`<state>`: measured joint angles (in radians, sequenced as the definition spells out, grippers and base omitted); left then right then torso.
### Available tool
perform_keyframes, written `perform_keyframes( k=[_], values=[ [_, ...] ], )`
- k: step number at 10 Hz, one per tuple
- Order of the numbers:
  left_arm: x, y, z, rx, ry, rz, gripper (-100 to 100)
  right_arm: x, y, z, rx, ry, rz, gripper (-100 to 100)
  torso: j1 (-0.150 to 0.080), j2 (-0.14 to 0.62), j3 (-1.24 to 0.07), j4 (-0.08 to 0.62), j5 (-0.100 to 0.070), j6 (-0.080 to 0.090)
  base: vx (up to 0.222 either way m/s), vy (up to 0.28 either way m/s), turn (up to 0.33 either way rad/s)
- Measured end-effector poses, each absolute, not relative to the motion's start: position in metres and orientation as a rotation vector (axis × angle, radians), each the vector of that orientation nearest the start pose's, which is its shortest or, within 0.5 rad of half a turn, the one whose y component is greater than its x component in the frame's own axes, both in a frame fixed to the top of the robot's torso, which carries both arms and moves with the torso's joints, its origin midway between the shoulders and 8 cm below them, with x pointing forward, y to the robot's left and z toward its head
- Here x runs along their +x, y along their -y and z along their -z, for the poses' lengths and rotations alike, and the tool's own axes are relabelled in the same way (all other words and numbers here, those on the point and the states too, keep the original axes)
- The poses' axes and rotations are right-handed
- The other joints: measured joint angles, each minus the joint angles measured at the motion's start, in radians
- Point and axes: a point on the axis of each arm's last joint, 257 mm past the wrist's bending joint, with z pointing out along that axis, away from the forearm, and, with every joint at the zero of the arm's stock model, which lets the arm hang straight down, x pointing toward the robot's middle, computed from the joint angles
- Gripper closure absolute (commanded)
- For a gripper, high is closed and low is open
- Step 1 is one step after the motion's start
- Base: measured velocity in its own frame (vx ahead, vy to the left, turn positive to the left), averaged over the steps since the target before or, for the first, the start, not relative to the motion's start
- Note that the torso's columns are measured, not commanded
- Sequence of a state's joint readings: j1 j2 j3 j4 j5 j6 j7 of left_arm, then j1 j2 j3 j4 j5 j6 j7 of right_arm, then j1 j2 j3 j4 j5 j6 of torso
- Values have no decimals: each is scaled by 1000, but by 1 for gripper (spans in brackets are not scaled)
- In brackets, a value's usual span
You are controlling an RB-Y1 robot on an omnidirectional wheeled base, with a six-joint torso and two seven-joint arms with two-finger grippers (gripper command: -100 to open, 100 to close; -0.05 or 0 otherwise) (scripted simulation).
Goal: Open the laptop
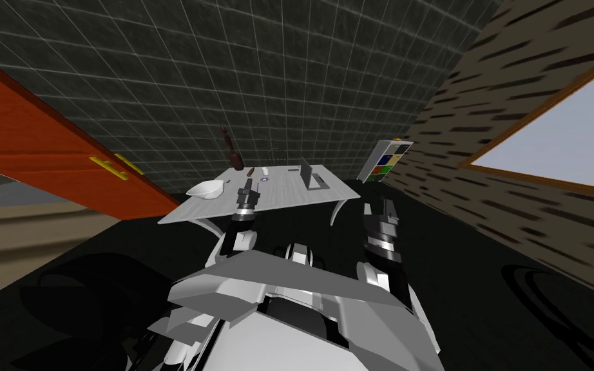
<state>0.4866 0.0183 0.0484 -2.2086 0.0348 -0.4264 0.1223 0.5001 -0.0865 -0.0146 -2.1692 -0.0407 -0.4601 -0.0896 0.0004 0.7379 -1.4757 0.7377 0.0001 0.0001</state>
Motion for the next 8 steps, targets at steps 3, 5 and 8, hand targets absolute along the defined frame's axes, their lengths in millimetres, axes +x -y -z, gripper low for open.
perform_keyframes(
  k=[3, 5, 8],
  values=[
    [366, -304, 17, -822, -649, 1358, 0, 382, 288, 53, 726, -862, -1247, -100, 0, 0, 0, 0, 0, 0, -17, 42, 174],
    [366, -304, 17, -822, -649, 1358, 0, 394, 294, 73, 678, -957, -1152, -100, 0, 0, 0, 0, 0, 0, -25, 50, 189],
    [366, -304, 17, -822, -649, 1358, 0, 408, 301, 94, 603, -1072, -1013, -100, -1, 0, 0, 0, 0, 1, -12, 41, 156]
  ],
)
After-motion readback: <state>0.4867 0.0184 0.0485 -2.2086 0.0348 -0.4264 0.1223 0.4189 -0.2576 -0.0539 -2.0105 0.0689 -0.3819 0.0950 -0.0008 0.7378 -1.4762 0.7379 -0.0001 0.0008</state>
